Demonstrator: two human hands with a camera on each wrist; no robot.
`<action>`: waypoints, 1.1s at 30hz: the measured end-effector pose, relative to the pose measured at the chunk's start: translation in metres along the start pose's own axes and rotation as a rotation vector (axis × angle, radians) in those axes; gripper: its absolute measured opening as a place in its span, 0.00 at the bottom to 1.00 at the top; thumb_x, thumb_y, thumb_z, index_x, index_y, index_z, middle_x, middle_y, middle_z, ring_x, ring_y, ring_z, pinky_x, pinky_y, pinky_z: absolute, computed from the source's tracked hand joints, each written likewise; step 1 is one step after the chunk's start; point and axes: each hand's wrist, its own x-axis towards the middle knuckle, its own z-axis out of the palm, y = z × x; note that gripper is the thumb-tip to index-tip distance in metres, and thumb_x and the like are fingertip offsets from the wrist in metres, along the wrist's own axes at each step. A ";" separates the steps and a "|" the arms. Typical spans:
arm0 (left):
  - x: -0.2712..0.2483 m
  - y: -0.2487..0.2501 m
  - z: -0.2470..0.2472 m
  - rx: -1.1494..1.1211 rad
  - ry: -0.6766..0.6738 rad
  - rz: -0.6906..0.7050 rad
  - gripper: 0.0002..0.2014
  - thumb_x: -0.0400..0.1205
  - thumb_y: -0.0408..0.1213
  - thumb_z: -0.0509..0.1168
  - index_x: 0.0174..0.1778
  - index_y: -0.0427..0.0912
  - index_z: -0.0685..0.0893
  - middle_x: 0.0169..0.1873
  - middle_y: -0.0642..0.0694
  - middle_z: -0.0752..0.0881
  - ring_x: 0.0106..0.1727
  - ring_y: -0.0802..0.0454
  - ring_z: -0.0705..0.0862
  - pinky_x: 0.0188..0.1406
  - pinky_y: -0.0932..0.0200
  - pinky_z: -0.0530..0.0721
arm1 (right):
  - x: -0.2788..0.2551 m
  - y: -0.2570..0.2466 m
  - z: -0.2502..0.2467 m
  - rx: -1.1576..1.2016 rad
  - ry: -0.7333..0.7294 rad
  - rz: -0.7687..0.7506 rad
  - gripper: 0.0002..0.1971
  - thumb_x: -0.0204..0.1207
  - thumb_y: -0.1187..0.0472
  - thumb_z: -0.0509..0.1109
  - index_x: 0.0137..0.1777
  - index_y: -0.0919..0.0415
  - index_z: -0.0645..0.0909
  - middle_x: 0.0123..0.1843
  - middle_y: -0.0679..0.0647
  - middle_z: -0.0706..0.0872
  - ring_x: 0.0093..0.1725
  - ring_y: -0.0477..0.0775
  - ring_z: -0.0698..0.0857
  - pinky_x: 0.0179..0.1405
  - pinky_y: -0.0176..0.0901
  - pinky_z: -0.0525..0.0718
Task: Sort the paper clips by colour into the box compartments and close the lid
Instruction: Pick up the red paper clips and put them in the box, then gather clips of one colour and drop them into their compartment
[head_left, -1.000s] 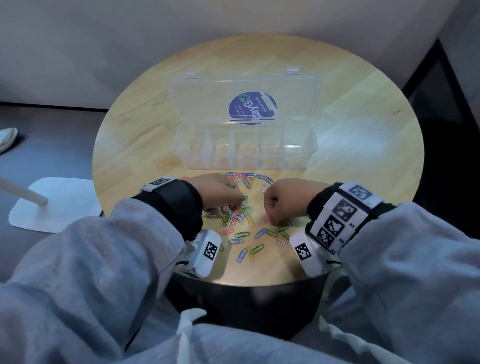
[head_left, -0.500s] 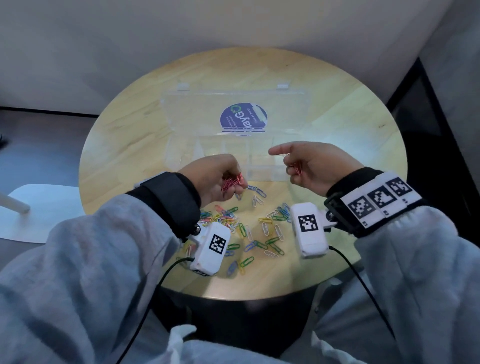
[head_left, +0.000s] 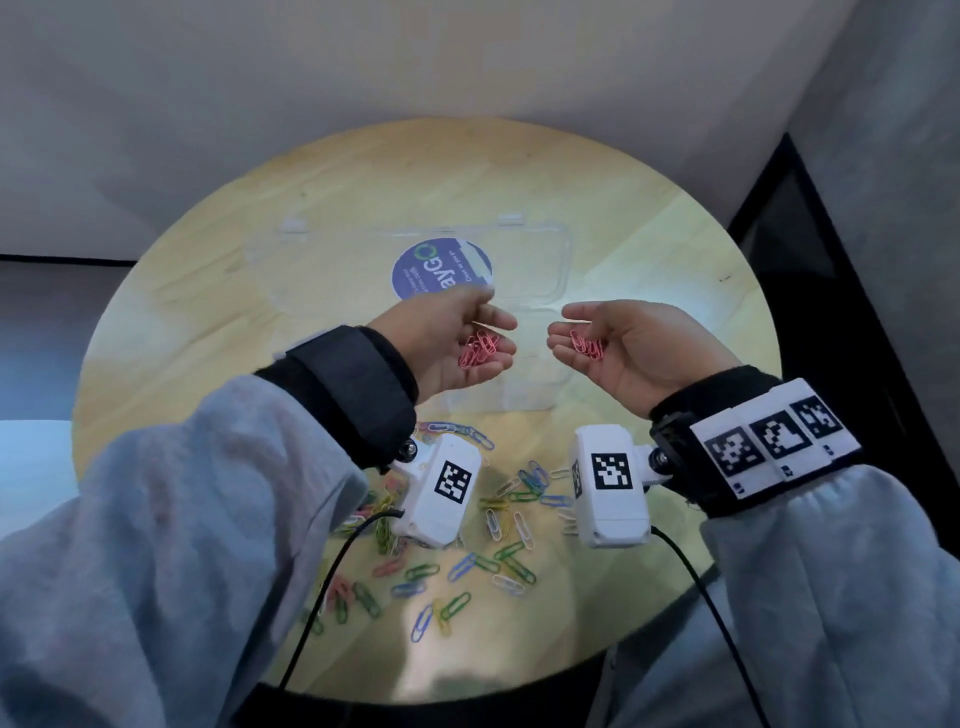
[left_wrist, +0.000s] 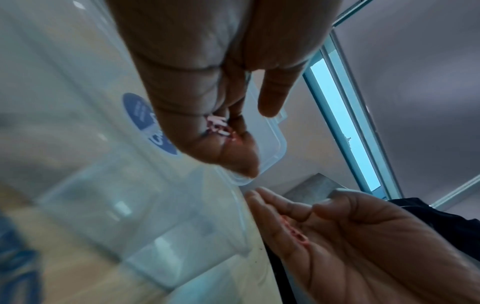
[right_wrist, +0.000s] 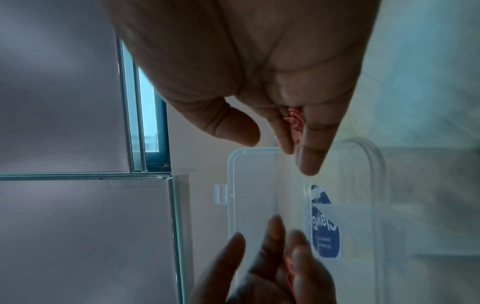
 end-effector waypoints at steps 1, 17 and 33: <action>0.004 0.004 0.003 0.007 -0.010 0.010 0.18 0.86 0.47 0.52 0.43 0.38 0.80 0.35 0.41 0.82 0.33 0.51 0.83 0.30 0.64 0.85 | 0.003 0.000 0.000 -0.008 -0.005 0.008 0.12 0.75 0.78 0.51 0.50 0.71 0.75 0.49 0.67 0.77 0.43 0.57 0.80 0.39 0.36 0.85; 0.013 0.010 0.016 0.169 -0.050 0.081 0.15 0.86 0.48 0.54 0.44 0.43 0.81 0.44 0.45 0.81 0.47 0.51 0.82 0.46 0.61 0.81 | 0.009 -0.001 0.006 -0.173 -0.076 0.038 0.08 0.77 0.71 0.59 0.52 0.67 0.77 0.43 0.59 0.70 0.46 0.54 0.71 0.31 0.30 0.83; -0.020 -0.065 0.039 1.567 -0.096 0.266 0.15 0.78 0.43 0.66 0.61 0.55 0.81 0.49 0.51 0.76 0.56 0.49 0.79 0.43 0.60 0.69 | -0.052 0.028 -0.012 -1.500 -0.165 0.111 0.04 0.73 0.62 0.70 0.46 0.59 0.83 0.38 0.54 0.83 0.37 0.54 0.80 0.36 0.41 0.79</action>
